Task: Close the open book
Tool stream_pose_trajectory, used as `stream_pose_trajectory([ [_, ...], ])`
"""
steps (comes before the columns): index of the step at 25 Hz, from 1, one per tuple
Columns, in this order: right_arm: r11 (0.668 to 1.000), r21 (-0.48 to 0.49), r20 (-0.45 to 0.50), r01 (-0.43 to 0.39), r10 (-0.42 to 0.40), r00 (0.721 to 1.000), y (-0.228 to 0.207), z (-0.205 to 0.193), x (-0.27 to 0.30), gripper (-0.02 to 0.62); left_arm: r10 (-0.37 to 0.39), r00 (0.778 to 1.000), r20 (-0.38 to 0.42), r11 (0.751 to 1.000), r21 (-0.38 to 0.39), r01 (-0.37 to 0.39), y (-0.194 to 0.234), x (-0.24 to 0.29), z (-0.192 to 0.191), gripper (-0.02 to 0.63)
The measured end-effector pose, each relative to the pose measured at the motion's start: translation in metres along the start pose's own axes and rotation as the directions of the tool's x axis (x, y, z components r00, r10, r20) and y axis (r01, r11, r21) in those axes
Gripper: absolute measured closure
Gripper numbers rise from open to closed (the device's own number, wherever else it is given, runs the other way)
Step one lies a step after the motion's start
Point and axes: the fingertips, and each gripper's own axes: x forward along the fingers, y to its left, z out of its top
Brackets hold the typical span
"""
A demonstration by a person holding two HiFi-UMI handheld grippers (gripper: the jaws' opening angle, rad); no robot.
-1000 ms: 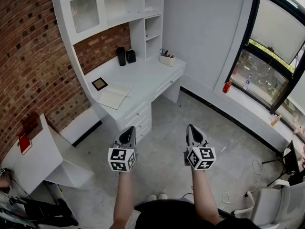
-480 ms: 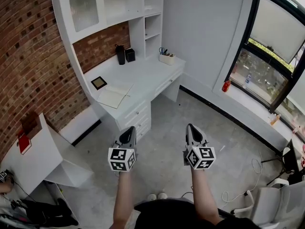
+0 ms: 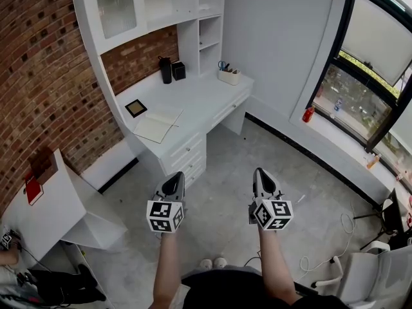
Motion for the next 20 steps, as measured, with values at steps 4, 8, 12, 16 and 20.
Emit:
stream_pose_trajectory([
  [4, 1.0, -0.014, -0.005, -0.017, 0.017, 1.0, 0.01, -0.004, 0.0, 0.595, 0.007, 1.0, -0.012, 1.0, -0.008, -0.007, 0.004, -0.005, -0.007, 0.597],
  [8, 0.999, -0.007, 0.003, -0.046, 0.046, 0.999, 0.02, -0.005, -0.001, 0.538, 0.011, 1.0, -0.028, 1.0, -0.019, -0.012, 0.007, -0.011, -0.015, 0.597],
  [12, 0.998, -0.014, 0.002, -0.066, 0.066, 0.998, 0.026, -0.008, -0.001, 0.456, 0.014, 0.999, -0.041, 0.999, -0.033, -0.015, 0.009, -0.014, -0.025, 0.597],
  [16, 0.997, 0.01, -0.021, -0.071, 0.071, 0.997, 0.026, -0.019, -0.001, 0.42, 0.024, 0.998, -0.053, 0.999, -0.044, -0.026, 0.013, -0.017, -0.033, 0.597],
  [20, 0.998, 0.017, -0.024, -0.061, 0.062, 0.998, 0.023, -0.023, -0.001, 0.419, 0.022, 0.998, -0.056, 0.999, -0.047, -0.025, 0.016, -0.017, -0.037, 0.597],
])
